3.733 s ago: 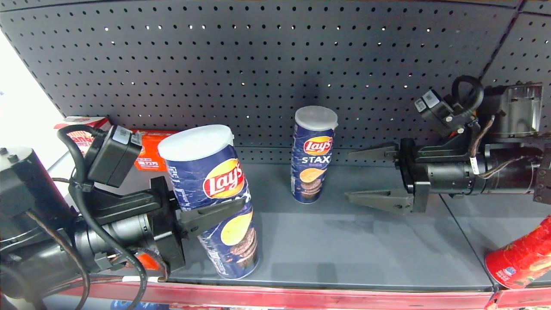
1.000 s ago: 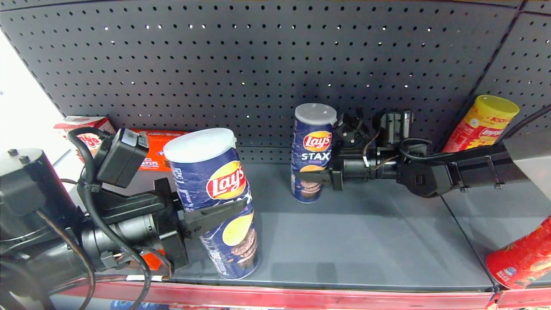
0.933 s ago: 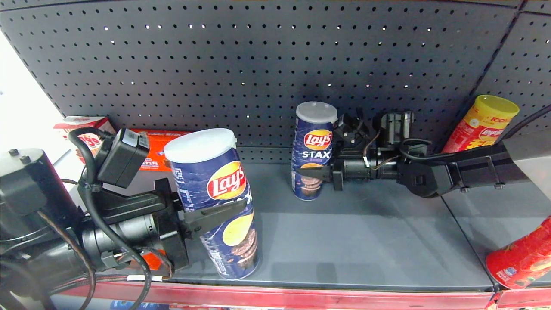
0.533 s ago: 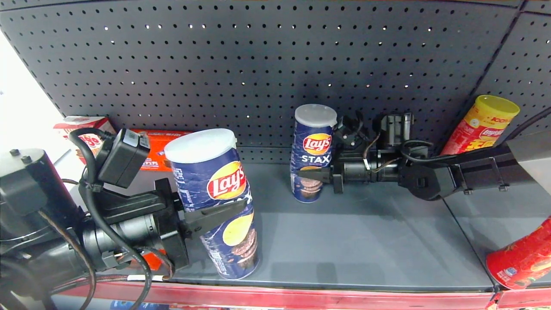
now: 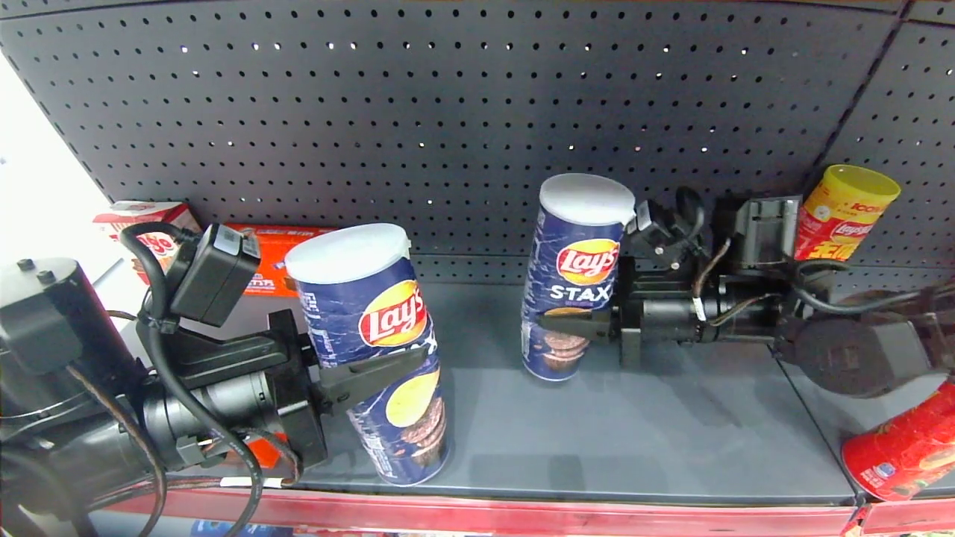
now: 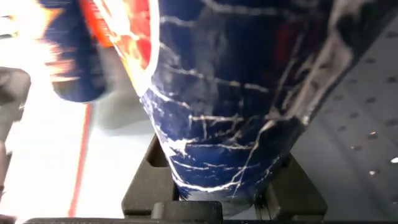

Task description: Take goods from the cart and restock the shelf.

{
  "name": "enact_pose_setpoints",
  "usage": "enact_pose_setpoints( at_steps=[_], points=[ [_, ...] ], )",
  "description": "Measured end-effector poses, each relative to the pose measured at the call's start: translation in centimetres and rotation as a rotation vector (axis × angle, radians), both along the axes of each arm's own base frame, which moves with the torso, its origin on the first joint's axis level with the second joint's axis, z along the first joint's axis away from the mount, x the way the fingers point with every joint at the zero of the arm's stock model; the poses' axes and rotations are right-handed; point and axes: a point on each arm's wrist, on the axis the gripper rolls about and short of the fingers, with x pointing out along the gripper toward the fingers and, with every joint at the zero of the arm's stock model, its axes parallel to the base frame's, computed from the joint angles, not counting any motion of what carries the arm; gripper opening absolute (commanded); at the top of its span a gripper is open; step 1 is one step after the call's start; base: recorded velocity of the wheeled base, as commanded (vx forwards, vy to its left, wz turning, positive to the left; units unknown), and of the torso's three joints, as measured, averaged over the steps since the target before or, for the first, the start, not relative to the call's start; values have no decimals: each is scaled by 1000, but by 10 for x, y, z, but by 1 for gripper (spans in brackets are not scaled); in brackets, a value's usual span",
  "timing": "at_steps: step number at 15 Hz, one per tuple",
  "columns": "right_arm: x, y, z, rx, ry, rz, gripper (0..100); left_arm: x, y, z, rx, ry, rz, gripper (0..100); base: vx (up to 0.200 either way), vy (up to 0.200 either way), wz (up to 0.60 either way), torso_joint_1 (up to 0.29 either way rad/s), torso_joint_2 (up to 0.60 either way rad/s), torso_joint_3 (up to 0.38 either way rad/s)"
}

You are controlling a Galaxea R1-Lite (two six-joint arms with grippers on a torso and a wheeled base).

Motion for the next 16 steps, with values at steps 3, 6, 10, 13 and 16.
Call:
enact_pose_setpoints(
  at_steps=[3,6,10,13,16],
  points=[
    [-39,-7,-8,-5,-9,0,0,0,0,0,1,2,0,0,0,0,0,0,0,0],
    [-60,-10,-15,5,-32,6,0,0,0,-1,1,2,-1,0,0,0,0,0,0,0],
    [-69,-5,-30,0,-32,16,0,0,0,-1,1,3,0,0,0,0,0,0,0,0],
    [-67,-2,-43,-18,-7,17,0,0,0,-1,1,3,0,0,0,0,0,0,0,0],
    [-63,1,-52,-35,18,20,0,0,0,-1,1,4,0,0,0,0,0,0,0,0]
  ],
)
